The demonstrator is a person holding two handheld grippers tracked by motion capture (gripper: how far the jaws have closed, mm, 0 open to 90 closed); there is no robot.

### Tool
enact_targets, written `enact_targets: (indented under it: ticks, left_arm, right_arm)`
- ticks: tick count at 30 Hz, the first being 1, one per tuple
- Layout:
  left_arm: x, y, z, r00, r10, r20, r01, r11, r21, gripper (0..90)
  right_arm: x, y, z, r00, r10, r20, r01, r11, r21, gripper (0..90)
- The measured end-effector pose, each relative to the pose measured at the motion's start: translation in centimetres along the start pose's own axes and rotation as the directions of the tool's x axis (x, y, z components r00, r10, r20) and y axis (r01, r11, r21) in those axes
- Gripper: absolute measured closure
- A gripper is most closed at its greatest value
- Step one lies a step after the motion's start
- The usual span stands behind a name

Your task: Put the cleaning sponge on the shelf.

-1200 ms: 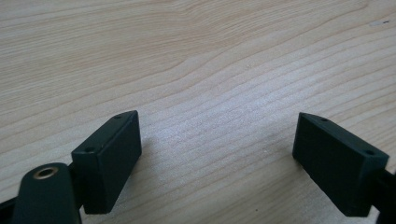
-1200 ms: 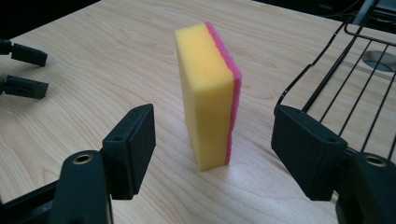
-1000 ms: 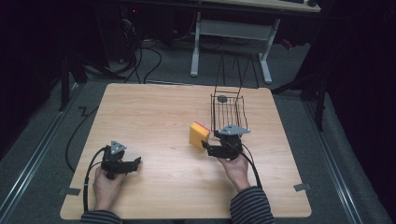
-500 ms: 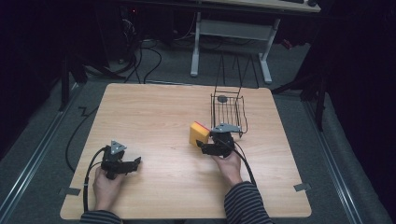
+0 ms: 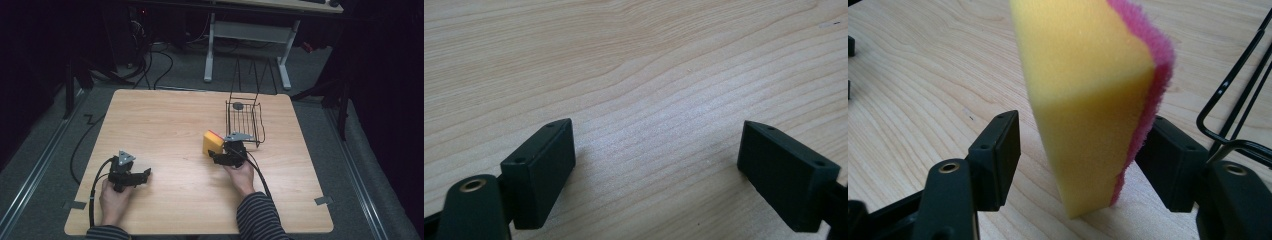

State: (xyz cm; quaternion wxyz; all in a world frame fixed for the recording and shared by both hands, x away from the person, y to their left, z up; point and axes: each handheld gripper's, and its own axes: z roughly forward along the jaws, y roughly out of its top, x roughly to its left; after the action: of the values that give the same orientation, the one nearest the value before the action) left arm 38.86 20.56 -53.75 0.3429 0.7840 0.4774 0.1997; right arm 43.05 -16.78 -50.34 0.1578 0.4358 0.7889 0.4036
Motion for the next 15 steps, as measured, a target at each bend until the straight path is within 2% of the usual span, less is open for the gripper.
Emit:
enact_targets:
  ticks: [7, 15]
  left_arm:
    - [0.01, 0.00, -0.01, 1.0000, 0.002, 0.000, -0.002, 1.0000, 0.001, 16.0]
    - [-0.01, 0.00, 0.00, 1.0000, 0.000, 0.000, 0.000, 1.0000, 0.000, 16.1]
  right_arm:
    - [0.13, -0.21, 0.54, 0.9999, -0.008, 0.011, 0.007, 1.000, 0.015, 43.0]
    - [0.52, -0.29, 0.57, 0.9978, -0.055, 0.036, 0.054, 0.998, 0.016, 56.9]
